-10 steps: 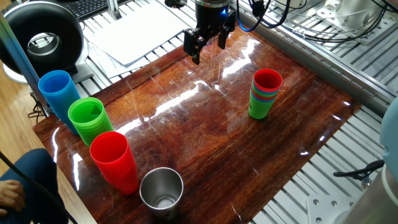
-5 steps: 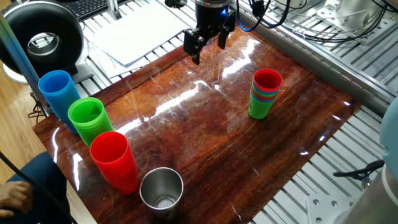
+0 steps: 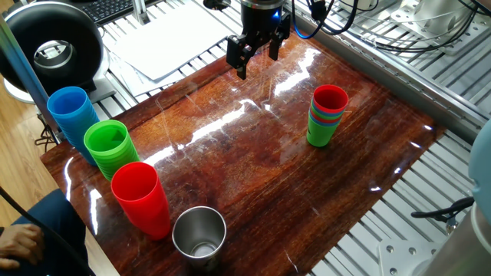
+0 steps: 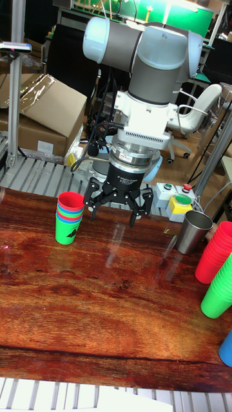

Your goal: Pick up the cup

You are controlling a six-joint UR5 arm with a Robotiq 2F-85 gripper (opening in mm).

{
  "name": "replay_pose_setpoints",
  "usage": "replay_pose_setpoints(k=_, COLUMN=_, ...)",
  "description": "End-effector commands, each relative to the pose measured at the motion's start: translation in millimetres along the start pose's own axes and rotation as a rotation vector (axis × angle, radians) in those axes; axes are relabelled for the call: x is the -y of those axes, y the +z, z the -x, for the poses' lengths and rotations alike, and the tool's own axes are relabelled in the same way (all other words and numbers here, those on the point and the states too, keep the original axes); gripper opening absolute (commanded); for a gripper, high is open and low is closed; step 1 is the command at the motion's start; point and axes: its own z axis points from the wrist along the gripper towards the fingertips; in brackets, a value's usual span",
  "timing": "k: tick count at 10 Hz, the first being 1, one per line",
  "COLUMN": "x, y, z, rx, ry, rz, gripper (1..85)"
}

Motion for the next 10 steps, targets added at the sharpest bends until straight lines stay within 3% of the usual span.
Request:
replay_pose_setpoints(k=1, x=-2.2, y=0.0, z=-0.1, rx=0.000, ry=0.000, rz=0.000, gripper=84.0)
replay_pose_setpoints(k=2, x=34.5, y=-5.8, z=-42.9, rx=-0.170, ry=-0.049, rz=-0.143, gripper=1.3)
replay_pose_setpoints(k=4, x=35.9, y=-6.3, z=-42.3, rx=-0.169, ry=-0.045, rz=-0.165, gripper=1.3)
replay_pose_setpoints(k=8, x=45.1, y=-11.0, z=-42.9, rx=-0.171, ry=-0.085, rz=-0.154, gripper=1.3)
replay_pose_setpoints(k=9, x=49.3, y=-15.6, z=-38.8, rx=-0.144, ry=-0.111, rz=-0.121, gripper=1.3)
replay_pose_setpoints(k=10, x=45.1, y=-21.2, z=-35.3, rx=-0.107, ry=-0.134, rz=-0.037, gripper=1.3)
